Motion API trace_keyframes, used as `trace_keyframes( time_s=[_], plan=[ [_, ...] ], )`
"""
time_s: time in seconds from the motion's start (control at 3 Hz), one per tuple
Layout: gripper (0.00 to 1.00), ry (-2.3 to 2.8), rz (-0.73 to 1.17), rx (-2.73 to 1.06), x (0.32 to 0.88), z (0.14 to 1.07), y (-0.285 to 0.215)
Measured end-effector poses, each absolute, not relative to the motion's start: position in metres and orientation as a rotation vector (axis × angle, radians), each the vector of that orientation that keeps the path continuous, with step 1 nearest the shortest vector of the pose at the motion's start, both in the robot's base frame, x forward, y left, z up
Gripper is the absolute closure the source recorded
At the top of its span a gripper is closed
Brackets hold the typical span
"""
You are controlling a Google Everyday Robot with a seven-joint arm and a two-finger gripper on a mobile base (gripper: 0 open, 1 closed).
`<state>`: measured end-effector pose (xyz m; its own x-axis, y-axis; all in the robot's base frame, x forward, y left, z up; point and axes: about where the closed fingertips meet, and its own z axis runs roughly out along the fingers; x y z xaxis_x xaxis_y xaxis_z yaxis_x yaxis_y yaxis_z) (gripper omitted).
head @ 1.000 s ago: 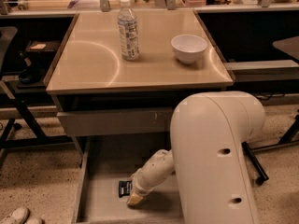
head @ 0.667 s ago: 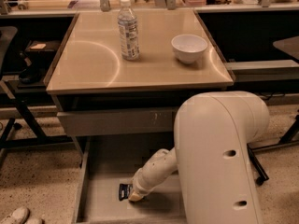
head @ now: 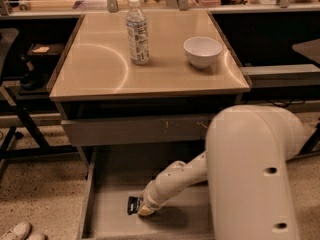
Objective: Pick rxbar blueberry from middle drawer and place on counter
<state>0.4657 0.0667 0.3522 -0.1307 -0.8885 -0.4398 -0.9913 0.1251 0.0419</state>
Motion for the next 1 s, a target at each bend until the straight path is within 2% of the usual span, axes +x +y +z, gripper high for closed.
trace_keyframes(
  time_s=[0.33,0.67,1.0],
  plan=[
    [1.0,2.102,0.614,-1.714,0.48,0.381,0.079],
    [1.0,2.068,0.731,-1.62,0.501,0.435,0.066],
    [1.0,2.08,0.756,-1.633,0.507,0.472,0.042]
  ],
)
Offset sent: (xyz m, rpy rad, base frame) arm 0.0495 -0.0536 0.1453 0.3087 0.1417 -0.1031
